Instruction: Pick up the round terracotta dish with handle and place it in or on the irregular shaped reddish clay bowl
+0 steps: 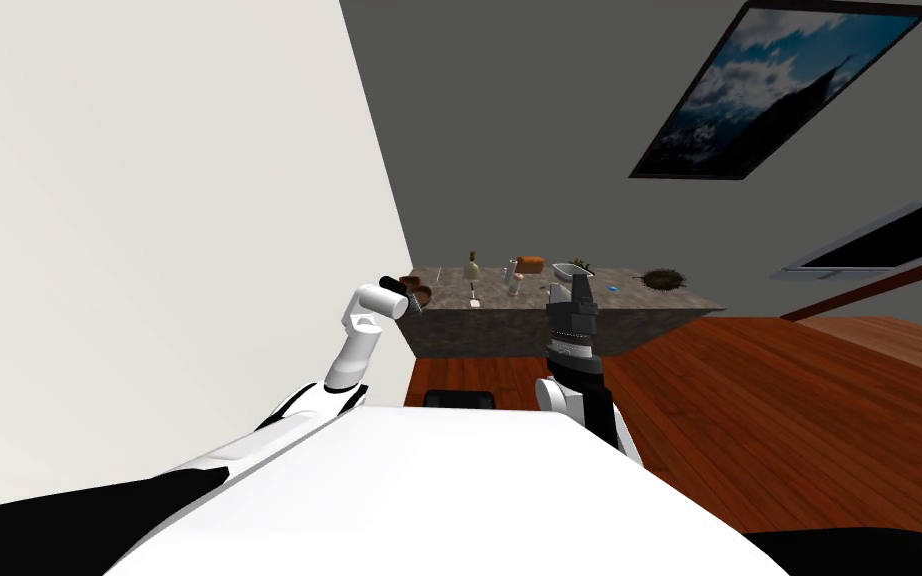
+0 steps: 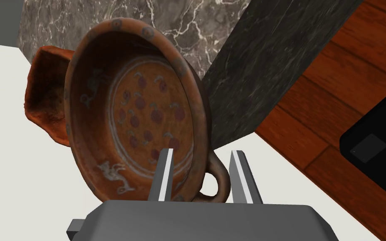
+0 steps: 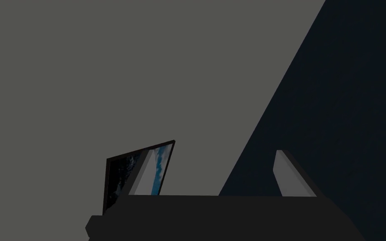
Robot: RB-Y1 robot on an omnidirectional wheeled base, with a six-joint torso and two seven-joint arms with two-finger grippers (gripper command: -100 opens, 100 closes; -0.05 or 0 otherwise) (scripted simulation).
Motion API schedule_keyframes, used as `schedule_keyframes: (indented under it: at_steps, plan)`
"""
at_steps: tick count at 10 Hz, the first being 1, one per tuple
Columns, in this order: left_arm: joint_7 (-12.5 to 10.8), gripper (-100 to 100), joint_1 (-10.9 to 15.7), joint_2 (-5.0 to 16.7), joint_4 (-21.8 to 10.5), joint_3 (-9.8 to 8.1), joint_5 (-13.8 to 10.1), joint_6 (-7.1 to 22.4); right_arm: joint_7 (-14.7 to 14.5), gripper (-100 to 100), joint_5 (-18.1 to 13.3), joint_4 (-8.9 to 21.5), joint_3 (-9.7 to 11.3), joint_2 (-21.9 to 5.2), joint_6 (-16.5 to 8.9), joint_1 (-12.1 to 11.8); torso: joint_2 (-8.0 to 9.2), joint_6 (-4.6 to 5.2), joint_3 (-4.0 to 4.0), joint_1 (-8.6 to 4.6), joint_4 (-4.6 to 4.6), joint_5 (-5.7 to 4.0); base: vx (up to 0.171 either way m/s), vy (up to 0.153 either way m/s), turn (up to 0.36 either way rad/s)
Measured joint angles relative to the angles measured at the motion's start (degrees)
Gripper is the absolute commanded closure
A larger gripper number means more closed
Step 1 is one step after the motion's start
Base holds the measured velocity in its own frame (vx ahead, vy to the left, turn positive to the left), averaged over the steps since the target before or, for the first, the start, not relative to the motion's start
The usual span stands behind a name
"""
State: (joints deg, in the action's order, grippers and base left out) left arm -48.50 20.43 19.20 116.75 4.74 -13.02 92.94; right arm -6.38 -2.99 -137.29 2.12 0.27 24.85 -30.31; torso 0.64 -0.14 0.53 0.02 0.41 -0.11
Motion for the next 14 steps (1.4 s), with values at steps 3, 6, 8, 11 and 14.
schedule_keyframes:
  at_steps: [3,6,8,11,14]
  plan:
    - [-1.22,100,3.38,2.23,-1.62,-1.54,-2.61,2.97,0.00,0,0.00,0.00,0.00,0.00,0.00,-0.01,-0.34,0.00,-0.18,0.12,-0.05,0.01,0.038,0.064,-0.054]
    - [-1.46,100,5.43,4.91,-3.20,-2.87,-5.87,5.43,0.00,0,0.00,-0.01,-0.01,-0.01,0.00,-0.03,-0.85,0.01,-0.49,0.23,-0.17,0.04,0.160,0.083,-0.030]
    - [-1.04,100,5.99,6.41,-4.00,-3.62,-7.93,6.41,0.00,0,0.00,-0.01,-0.01,-0.01,0.01,-0.03,-1.16,0.01,-0.64,0.42,-0.20,0.04,0.218,0.136,-0.018]
    - [-0.49,100,6.83,8.41,-5.40,-4.27,-10.56,7.54,0.00,0,0.00,-0.01,-0.01,-0.01,0.01,-0.03,-1.02,0.05,-0.59,0.21,-0.21,0.02,0.178,0.081,-0.010]
    - [-0.01,100,7.26,10.32,-6.58,-4.96,-13.31,8.66,0.00,0,0.00,-0.01,-0.01,-0.01,0.01,-0.03,-1.07,0.07,-0.59,0.14,-0.17,-0.03,0.159,0.062,-0.003]
